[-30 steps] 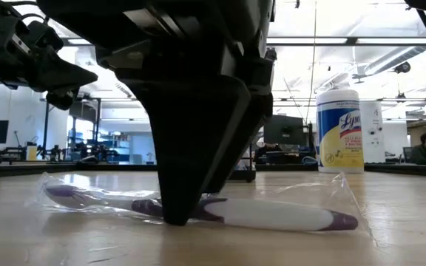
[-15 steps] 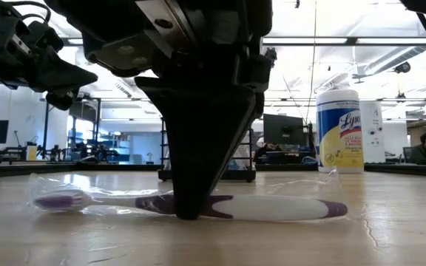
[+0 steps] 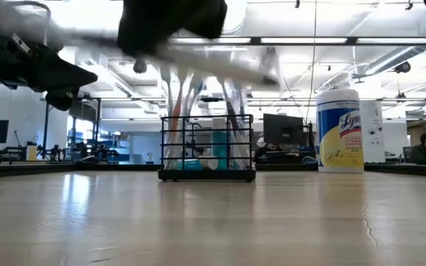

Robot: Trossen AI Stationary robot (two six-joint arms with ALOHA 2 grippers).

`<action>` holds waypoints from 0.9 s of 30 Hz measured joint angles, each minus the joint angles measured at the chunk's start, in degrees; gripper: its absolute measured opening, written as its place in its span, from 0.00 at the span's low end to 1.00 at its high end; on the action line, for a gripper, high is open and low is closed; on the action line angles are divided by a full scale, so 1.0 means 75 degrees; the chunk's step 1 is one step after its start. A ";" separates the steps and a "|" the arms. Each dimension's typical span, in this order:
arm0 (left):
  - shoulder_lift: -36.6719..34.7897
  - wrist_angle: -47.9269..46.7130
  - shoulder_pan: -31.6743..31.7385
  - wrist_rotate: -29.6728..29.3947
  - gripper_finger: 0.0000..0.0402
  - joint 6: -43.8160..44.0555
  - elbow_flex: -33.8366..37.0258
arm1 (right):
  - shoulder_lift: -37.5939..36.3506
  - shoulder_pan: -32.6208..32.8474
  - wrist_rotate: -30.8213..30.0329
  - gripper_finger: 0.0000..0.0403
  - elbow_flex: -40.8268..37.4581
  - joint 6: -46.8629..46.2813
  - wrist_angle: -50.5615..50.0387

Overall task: Pick & Place toothbrushing station
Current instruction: Put the purple toothbrush into the black wire organizer

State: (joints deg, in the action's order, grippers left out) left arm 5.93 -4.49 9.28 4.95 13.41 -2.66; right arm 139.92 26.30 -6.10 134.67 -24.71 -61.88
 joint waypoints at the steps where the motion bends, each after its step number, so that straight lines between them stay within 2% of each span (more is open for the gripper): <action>1: 0.0000 -0.0003 0.0000 0.0000 0.03 -0.0001 0.0000 | -0.0146 0.0000 -0.0030 0.05 -0.0001 0.0205 -0.0006; 9: -0.0003 -0.0004 0.0000 0.0007 0.03 -0.0221 0.0001 | -0.1821 0.0117 -0.0331 0.04 -0.0002 0.2252 -0.0021; 14: -0.0003 0.0058 -0.0001 0.0017 0.03 -0.0633 0.0008 | -0.2794 0.0222 -0.1257 0.04 -0.0029 0.3266 -0.0238; 19: -0.0003 0.0089 -0.0001 0.0037 0.03 -0.0686 0.0012 | -0.3910 0.0290 -0.1950 0.04 -0.0177 0.3605 -0.0419; 23: -0.0003 0.0117 -0.0003 0.0032 0.03 -0.1028 0.0017 | -0.4794 0.0296 -0.2406 0.04 -0.0736 0.4106 -0.0174; 27: -0.0003 0.0152 0.0000 0.0031 0.03 -0.1333 0.0023 | -0.5769 0.0265 -0.2439 0.04 -0.1836 0.4631 0.0478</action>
State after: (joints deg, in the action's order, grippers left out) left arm 5.91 -3.36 9.28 5.18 3.41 -2.48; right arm 96.65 28.29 -24.39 120.90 10.02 -58.29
